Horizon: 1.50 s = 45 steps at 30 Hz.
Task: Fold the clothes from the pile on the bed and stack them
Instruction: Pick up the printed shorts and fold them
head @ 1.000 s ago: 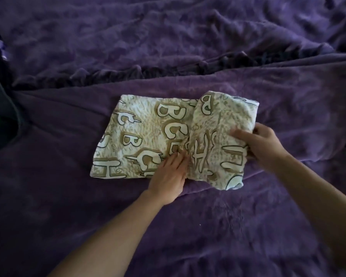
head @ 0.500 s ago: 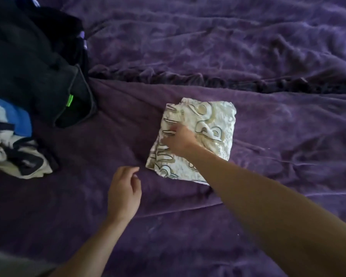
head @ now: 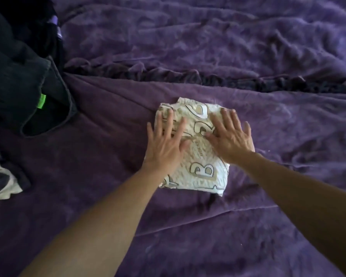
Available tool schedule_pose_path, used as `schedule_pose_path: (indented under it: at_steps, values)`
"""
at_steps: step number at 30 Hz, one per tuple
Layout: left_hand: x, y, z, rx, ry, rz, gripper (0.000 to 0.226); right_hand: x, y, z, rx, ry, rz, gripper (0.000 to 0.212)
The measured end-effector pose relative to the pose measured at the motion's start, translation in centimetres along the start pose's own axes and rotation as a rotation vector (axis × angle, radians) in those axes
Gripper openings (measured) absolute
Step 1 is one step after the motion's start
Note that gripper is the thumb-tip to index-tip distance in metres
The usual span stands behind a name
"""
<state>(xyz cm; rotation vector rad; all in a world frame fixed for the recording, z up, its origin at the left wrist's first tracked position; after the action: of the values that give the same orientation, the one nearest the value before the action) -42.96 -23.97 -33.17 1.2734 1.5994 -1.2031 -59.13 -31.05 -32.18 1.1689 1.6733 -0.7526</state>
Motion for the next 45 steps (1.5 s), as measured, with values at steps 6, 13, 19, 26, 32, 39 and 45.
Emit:
schedule_pose_path:
  at_steps: [6, 13, 19, 26, 32, 39, 45]
  values:
    - [3.7, 1.3, 2.7, 0.070, -0.051, 0.159, 0.068, 6.2, -3.5, 0.4, 0.149, 0.014, 0.045, 0.069]
    - [-0.8, 0.3, 2.8, 0.087, -0.129, 0.064, 0.063, 3.2, -3.1, -2.7, 0.279, -0.096, 0.366, 0.074]
    - [-2.2, -2.4, 10.2, 0.211, 0.060, 0.074, 0.074, 6.0, 0.5, -10.4, 0.484, -0.079, 0.801, 0.091]
    - [-3.8, -5.9, 5.6, 0.285, -0.094, 0.195, 0.038, 4.8, -0.7, -13.1, 0.359, -0.148, 0.796, 0.077]
    - [-7.8, -12.9, -1.5, 0.292, -0.165, 0.120, 0.028, 0.4, -6.3, -19.8, 0.241, -0.193, 0.617, 0.070]
    - [-11.1, -25.9, -7.3, 0.347, -0.182, 0.010, 0.025, -3.3, -16.8, -28.7, 0.250, -0.178, 0.542, 0.072]
    - [-12.6, -39.3, -9.8, 0.386, -0.224, 0.015, 0.028, -4.7, -28.2, -35.3, 0.268, -0.199, 0.533, 0.069]
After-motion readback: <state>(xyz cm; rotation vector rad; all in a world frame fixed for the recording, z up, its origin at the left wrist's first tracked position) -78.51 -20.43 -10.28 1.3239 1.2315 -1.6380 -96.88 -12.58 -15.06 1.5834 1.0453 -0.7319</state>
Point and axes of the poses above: each hand's wrist, its own z-axis towards the middle knuckle, its own x-axis out of the palm, y = z × x, the point moved 10 cm from there along z, towards the middle knuckle, and after that the axes turned 2 degrees about x, right-handed, at the moved point
